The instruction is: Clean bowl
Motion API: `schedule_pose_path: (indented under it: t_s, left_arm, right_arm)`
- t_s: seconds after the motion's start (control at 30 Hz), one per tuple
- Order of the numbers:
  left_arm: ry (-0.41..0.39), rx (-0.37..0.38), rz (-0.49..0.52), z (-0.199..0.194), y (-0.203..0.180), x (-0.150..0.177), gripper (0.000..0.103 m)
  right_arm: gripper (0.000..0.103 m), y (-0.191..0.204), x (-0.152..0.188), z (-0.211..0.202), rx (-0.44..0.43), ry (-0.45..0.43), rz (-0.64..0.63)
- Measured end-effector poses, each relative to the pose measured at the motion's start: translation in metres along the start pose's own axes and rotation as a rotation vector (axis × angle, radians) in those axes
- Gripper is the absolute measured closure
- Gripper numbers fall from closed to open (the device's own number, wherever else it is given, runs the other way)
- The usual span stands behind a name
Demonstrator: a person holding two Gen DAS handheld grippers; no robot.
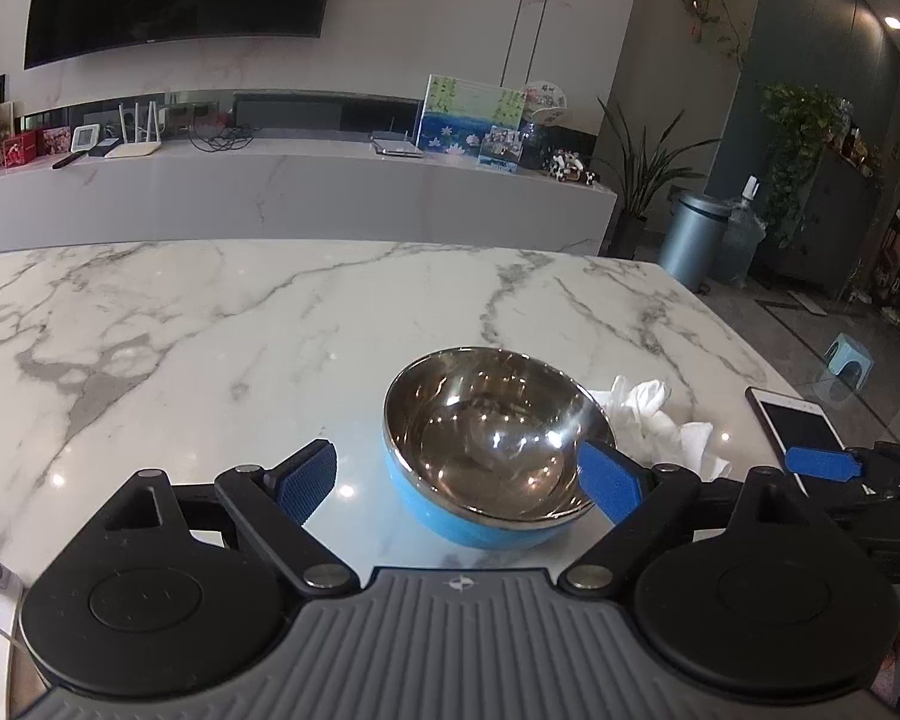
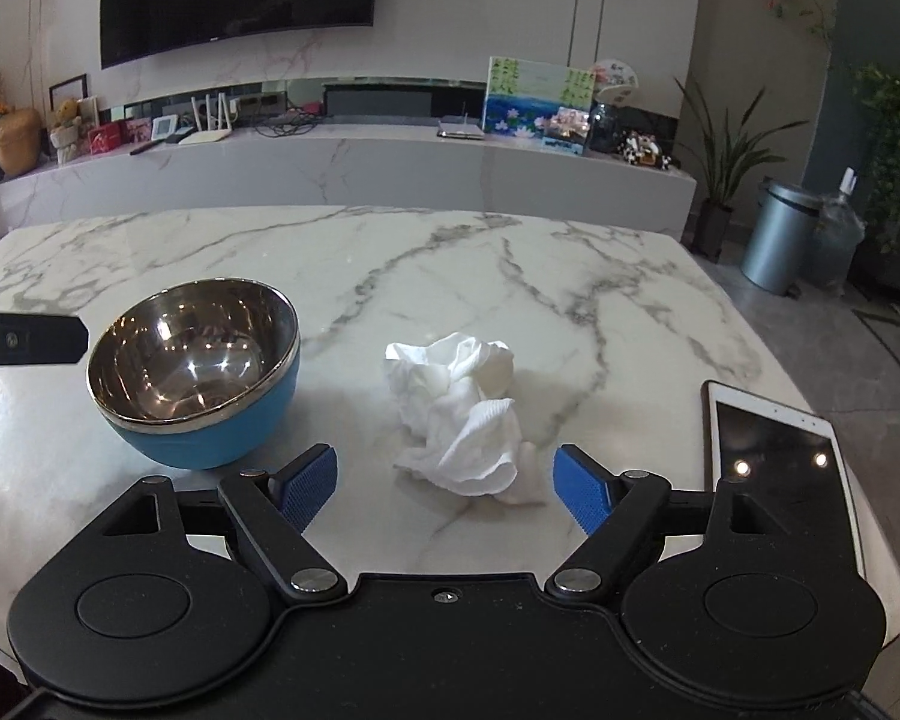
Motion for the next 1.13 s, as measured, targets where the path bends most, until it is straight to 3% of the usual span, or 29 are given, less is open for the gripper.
schedule_pose_path:
  t_s: [0.23,0.33,0.5,1.13]
  left_arm:
    - [-0.044,-0.026,0.043,-0.007,-0.009,0.003,0.015]
    - [-0.023,-0.009,0.04,-0.005,-0.012,0.009,0.015]
    - [-0.021,-0.061,0.05,0.0,-0.009,0.011,0.015]
    - [0.025,-0.053,0.031,0.006,-0.009,0.019,0.015]
  right_arm:
    - [0.026,0.01,0.006,0.001,-0.025,0.002,0.022]
    - [0.026,0.015,0.009,0.004,-0.031,0.002,0.005]
    - [0.026,0.015,0.012,0.006,-0.03,0.009,0.002]
    - [0.025,0.019,0.012,0.006,-0.051,0.01,-0.014]
Point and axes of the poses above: each gripper's, at about its wrist camera, not at the fingertips, and z roughly the way its jaws point, y to its left, x to its underside, the point moved 9 cm from there along z, roughly the way its jaws point, and after that the axes turned 8 degrees about -y, right-handed, at the moved point
